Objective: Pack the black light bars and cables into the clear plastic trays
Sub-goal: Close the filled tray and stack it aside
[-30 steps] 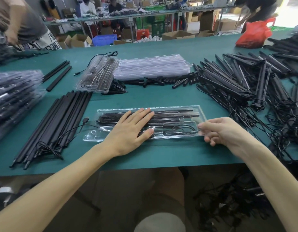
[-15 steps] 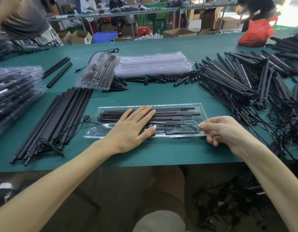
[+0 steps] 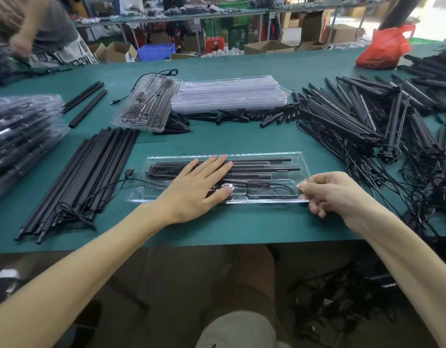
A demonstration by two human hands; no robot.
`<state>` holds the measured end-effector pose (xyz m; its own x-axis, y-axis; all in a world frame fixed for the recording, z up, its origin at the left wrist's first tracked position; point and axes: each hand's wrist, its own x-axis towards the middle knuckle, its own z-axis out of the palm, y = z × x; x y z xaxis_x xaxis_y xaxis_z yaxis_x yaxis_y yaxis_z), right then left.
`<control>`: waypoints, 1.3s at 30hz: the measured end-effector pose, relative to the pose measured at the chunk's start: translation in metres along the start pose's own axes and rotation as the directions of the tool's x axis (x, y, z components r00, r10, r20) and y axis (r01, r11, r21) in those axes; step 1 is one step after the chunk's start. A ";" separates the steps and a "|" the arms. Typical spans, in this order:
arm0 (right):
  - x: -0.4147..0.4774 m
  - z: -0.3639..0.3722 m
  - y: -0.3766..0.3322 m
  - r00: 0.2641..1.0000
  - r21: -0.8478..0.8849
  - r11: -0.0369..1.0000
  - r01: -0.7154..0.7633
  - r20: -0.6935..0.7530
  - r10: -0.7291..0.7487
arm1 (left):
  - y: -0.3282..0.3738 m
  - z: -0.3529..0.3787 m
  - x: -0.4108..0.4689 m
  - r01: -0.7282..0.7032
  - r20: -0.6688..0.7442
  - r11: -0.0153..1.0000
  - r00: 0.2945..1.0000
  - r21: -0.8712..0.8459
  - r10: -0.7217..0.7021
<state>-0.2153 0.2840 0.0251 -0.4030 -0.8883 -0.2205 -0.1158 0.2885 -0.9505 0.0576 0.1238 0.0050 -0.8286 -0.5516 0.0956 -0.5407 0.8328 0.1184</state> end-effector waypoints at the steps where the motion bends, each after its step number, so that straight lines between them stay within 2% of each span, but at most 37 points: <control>1: 0.000 0.000 0.000 1.000 0.005 1.000 -0.001 0.004 0.001 | -0.001 -0.001 0.001 0.002 0.007 1.000 1.000 -0.017 -0.002; 14: 0.003 0.001 0.004 1.000 0.003 1.000 0.018 0.005 -0.018 | -0.005 -0.018 0.009 0.032 0.130 0.989 0.991 -0.146 -0.012; 39: -0.003 0.006 0.004 0.997 -0.042 0.997 0.063 -0.050 -0.065 | -0.004 -0.006 0.003 -0.008 0.027 0.996 1.000 -0.085 0.010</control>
<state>-0.2089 0.2850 0.0207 -0.4395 -0.8862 -0.1469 -0.1792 0.2467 -0.9524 0.0586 0.1183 0.0107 -0.8377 -0.5417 0.0697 -0.5201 0.8300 0.2014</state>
